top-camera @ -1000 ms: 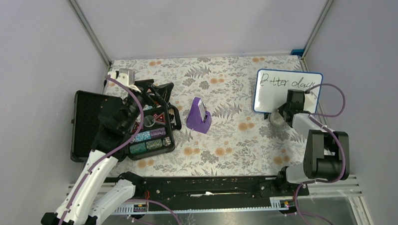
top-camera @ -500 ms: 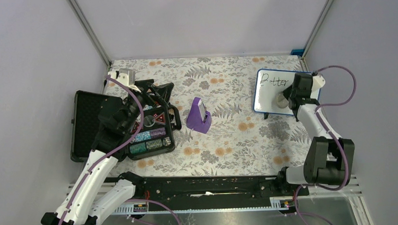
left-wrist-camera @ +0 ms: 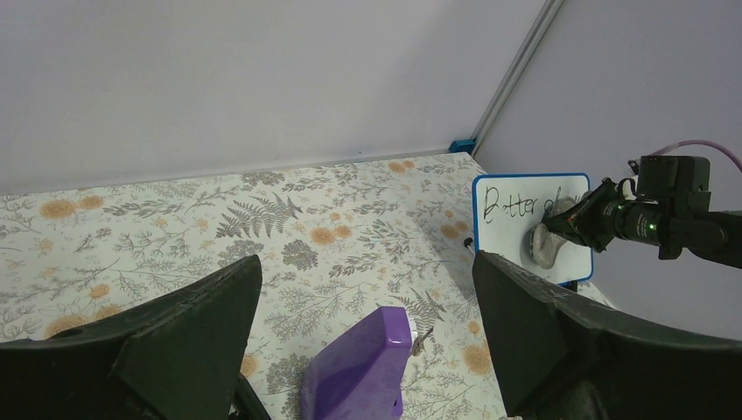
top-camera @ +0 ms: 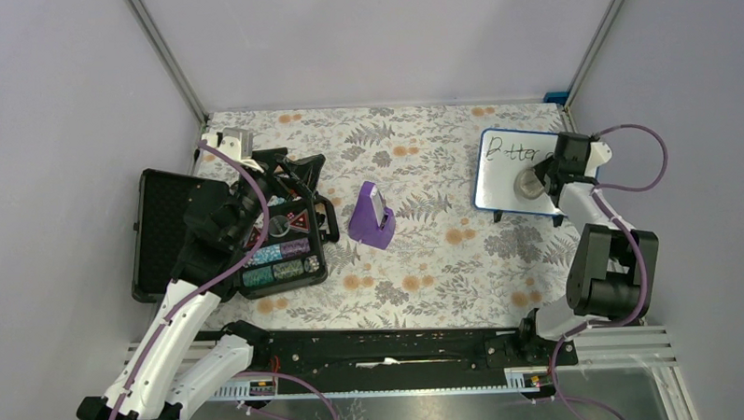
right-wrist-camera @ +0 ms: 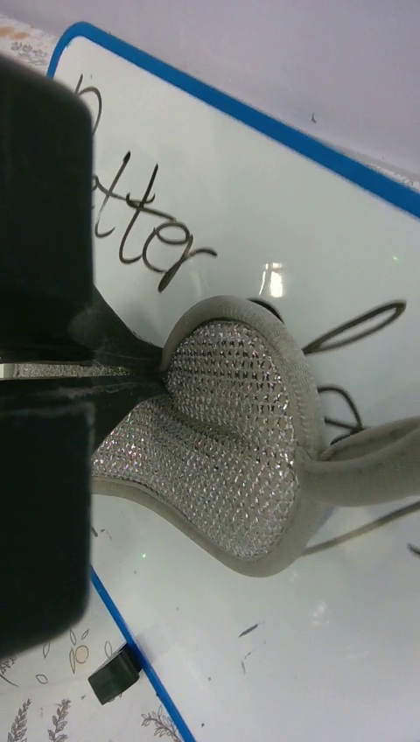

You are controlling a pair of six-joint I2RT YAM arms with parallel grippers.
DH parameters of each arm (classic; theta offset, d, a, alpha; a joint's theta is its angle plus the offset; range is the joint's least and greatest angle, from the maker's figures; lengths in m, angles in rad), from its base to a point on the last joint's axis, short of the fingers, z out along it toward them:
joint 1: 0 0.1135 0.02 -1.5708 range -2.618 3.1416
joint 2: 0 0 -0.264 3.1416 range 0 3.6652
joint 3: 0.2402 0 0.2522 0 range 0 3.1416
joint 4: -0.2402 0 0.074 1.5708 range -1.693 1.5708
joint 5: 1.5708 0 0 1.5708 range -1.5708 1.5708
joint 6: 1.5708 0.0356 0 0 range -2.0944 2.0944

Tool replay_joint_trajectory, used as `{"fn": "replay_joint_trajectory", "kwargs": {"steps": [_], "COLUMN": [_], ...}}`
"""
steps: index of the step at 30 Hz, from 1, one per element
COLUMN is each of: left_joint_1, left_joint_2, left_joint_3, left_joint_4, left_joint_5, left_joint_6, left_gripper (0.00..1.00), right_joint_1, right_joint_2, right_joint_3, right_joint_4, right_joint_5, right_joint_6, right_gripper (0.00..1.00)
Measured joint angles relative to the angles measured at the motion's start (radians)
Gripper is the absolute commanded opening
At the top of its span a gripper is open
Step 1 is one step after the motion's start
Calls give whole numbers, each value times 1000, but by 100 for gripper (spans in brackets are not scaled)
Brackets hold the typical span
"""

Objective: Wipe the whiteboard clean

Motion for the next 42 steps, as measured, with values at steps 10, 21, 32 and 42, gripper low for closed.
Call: {"fn": "replay_joint_trajectory", "kwargs": {"steps": [10, 21, 32, 42], "left_joint_1": [0, 0, 0, 0], "left_joint_2": [0, 12, 19, 18], "left_joint_3": [0, 0, 0, 0], "left_joint_4": [0, 0, -2, 0], "left_joint_5": [0, 0, 0, 0], "left_joint_6": [0, 0, 1, 1], "left_gripper": [99, 99, 99, 99], "right_joint_1": [-38, -39, -39, -39], "right_joint_2": [-64, -174, -21, -16], "right_joint_3": [-179, -138, 80, -64], "right_joint_4": [16, -105, -95, 13], "right_joint_5": [-14, -37, -31, -32], "right_joint_6": [24, 5, 4, 9], "right_gripper": [0, 0, 0, 0]}}
